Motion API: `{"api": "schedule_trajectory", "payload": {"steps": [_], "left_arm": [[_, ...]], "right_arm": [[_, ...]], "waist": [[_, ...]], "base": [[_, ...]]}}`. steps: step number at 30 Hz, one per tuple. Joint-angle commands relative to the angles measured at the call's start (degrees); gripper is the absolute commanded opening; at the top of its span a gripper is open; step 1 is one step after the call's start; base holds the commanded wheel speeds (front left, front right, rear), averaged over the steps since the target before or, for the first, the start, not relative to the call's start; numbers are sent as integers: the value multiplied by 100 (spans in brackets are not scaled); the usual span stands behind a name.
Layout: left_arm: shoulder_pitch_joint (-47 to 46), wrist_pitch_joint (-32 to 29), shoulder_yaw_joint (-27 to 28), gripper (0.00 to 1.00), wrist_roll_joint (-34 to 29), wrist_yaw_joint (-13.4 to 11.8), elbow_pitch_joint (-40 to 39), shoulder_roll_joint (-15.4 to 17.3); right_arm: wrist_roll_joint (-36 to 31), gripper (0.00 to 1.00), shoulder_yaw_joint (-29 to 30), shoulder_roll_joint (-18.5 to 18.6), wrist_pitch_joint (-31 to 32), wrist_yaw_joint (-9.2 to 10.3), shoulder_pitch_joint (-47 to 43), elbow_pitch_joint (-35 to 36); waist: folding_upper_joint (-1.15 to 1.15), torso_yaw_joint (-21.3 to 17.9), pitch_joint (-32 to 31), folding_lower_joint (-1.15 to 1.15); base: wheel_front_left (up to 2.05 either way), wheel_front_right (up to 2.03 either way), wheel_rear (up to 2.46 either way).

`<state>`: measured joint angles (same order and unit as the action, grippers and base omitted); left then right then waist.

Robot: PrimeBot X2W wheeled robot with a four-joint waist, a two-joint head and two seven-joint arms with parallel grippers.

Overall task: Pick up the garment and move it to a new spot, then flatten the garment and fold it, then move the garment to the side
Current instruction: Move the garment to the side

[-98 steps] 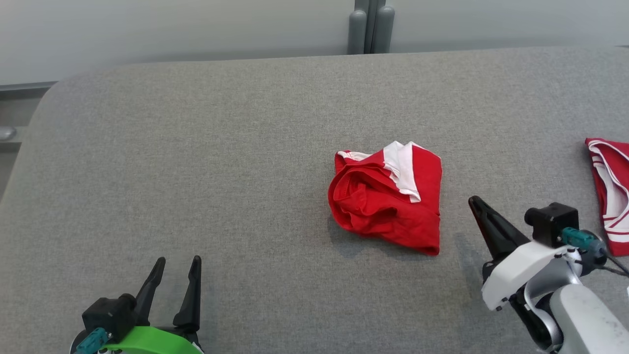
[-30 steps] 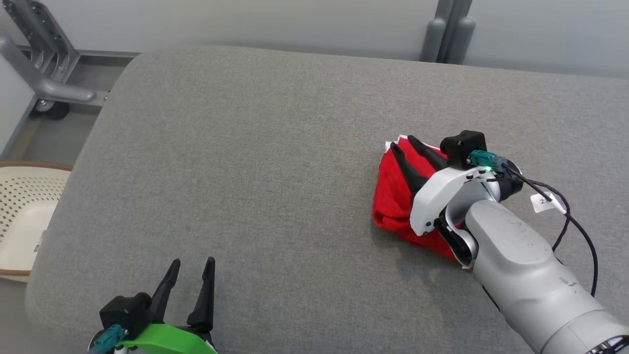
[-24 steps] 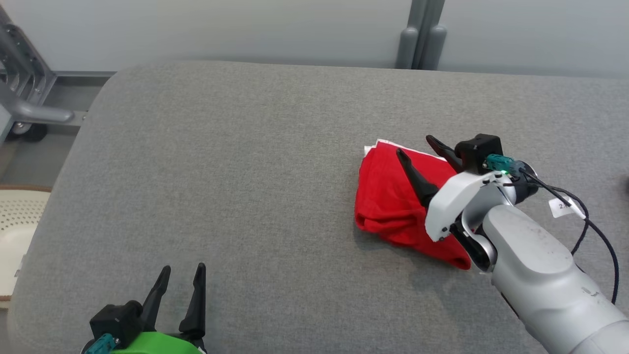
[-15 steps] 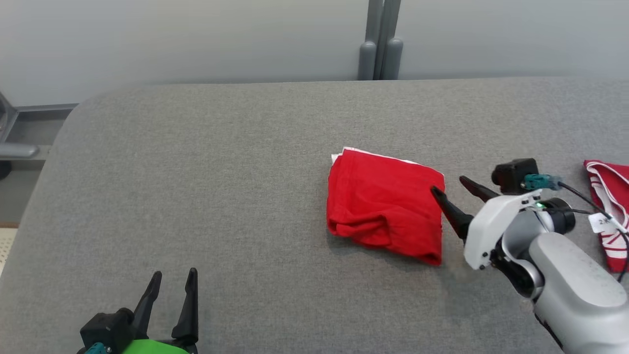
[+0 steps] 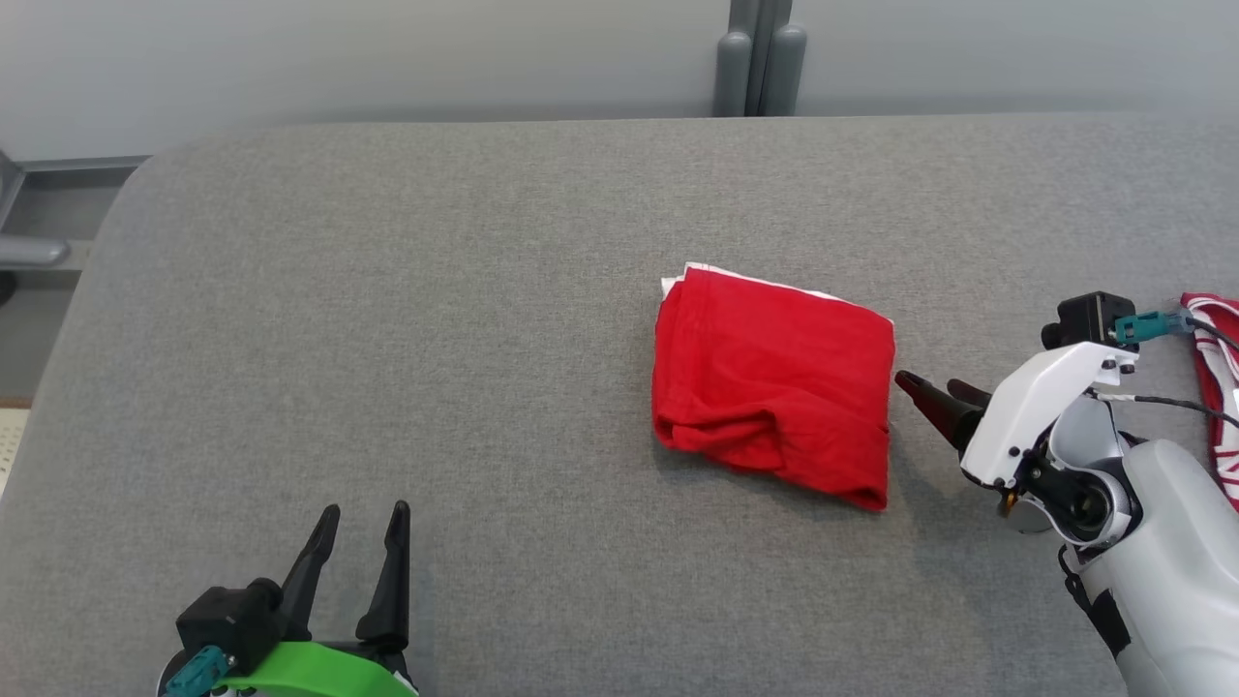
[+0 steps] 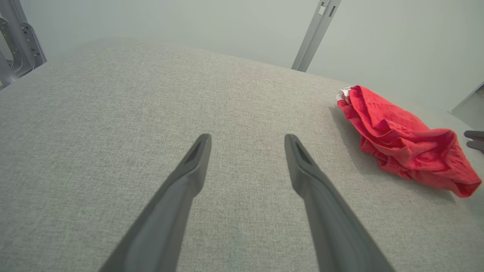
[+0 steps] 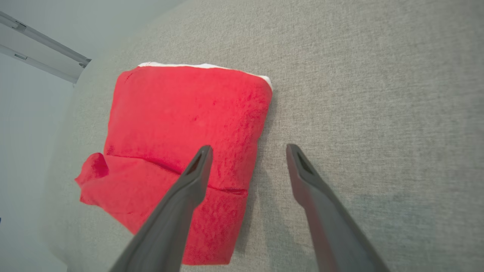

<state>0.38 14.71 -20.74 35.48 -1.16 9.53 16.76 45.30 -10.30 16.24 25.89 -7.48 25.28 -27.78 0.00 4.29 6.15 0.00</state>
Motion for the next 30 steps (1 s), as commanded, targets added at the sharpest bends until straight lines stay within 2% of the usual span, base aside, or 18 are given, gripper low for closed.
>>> {"api": "schedule_trajectory", "payload": {"steps": [1,10,11,12,14,21,27,28,29,30], "left_arm": [[-112,2,-13,100,-54,12,23,-35],[-269,27,-25,100,-63,94,165,-102],[-272,30,-23,100,-65,100,184,-107],[-273,30,-18,100,-64,101,196,-118],[-280,34,-2,100,-65,97,220,-136],[-154,50,121,100,-67,71,226,-181],[-32,47,300,100,-110,25,69,-139],[-32,47,300,100,-110,25,69,-139],[9,48,366,100,-129,17,-8,-112],[9,48,366,100,-129,17,-8,-112]], "right_arm": [[-28,100,120,-83,98,-1,88,-125],[-330,100,732,-617,434,-1,568,-1022],[-387,42,755,-647,438,-1,612,-1079],[-425,0,763,-688,408,-1,664,-1108],[-440,0,737,-755,425,-2,732,-1092],[-528,0,479,-547,460,-1,873,-614],[-482,0,264,-239,685,-1,725,111],[-482,0,264,-239,685,-1,725,111],[-497,0,272,-107,777,-1,613,324],[-497,0,272,-107,777,-1,613,324]], "waist": [[0,198,163,0],[0,574,340,0],[0,595,344,0],[0,612,345,0],[0,628,339,0],[0,402,212,0],[0,-164,84,0],[0,-164,84,0],[0,-432,83,0],[0,-432,83,0]], "base": [[0,0,0],[0,0,0],[0,0,0],[0,0,0],[0,0,0],[0,0,0],[0,0,0],[0,0,0],[0,0,0],[0,0,0]]}}
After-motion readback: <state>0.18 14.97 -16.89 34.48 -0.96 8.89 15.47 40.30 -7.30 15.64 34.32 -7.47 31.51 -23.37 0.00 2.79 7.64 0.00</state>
